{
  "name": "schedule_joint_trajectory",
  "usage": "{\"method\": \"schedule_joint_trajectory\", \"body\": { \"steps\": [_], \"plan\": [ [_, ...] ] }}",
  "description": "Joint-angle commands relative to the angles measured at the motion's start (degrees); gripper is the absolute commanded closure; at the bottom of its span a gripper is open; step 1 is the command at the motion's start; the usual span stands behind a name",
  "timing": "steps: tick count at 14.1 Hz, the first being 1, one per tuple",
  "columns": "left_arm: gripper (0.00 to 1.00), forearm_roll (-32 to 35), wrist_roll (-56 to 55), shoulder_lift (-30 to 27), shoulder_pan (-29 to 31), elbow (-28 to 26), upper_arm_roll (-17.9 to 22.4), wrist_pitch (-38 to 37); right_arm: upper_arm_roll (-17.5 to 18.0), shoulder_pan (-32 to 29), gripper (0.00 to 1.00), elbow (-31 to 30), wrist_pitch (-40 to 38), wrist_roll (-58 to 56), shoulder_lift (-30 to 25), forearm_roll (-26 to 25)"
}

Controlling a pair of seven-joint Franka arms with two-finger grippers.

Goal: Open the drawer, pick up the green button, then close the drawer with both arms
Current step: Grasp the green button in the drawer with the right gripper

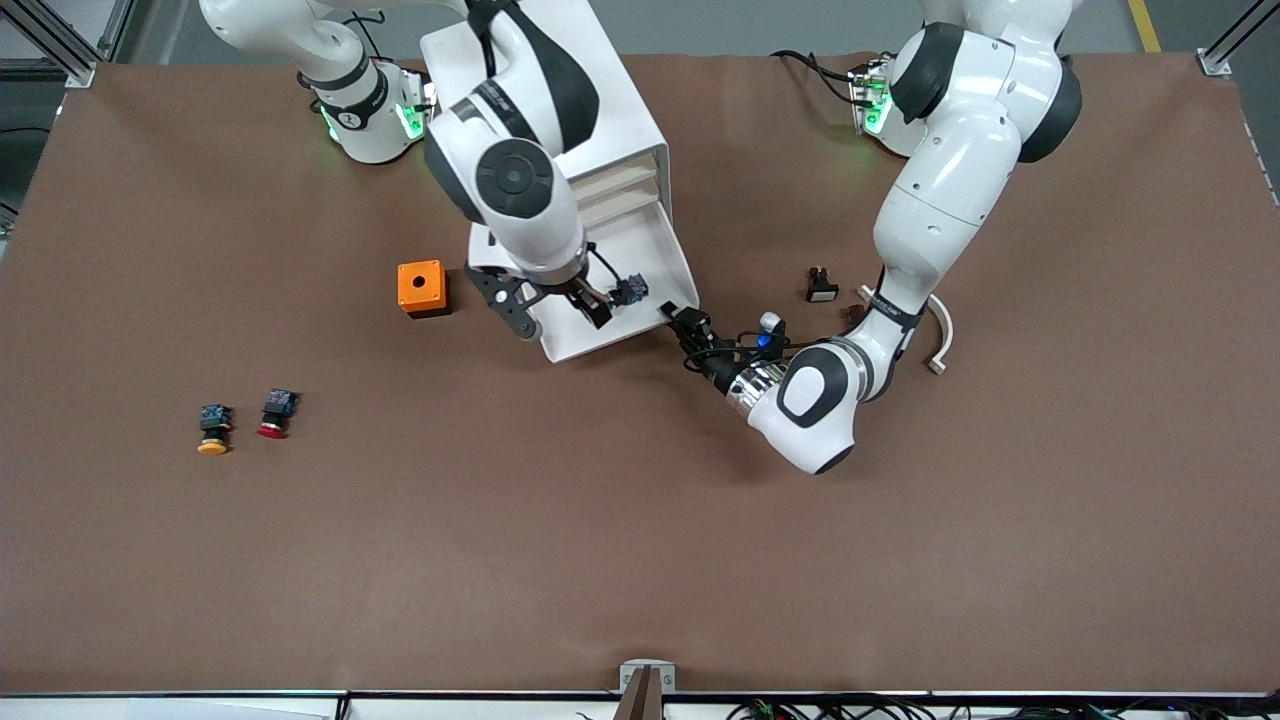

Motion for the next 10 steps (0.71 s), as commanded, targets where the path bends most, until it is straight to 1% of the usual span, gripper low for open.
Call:
{"method": "schedule_joint_trajectory", "body": {
  "steps": [1, 4, 7, 10],
  "plan": [
    [0.00, -3.5, 0.9, 1.0, 0.8, 1.6, -0.4, 0.4, -0.8, 3.0, 0.00, 0.2, 1.8, 4.3, 3.1, 0.1],
    [0.00, -6.2, 4.4, 1.0, 2.5, 1.7, -0.8, -0.1, -0.8, 5.2, 0.00, 0.2, 4.1, 7.6, 5.3, 0.1],
    [0.00, -6.2, 11.1, 0.7, 2.9, 3.8, -0.9, -2.2, -0.8, 6.2, 0.00, -0.5, 5.1, 8.1, 6.1, 0.0],
    [0.00, -5.9, 18.0, 0.2, 2.9, 5.6, -0.4, -2.8, -0.8, 7.4, 0.00, -3.0, 9.1, 9.8, 6.1, -0.4]
  ]
}}
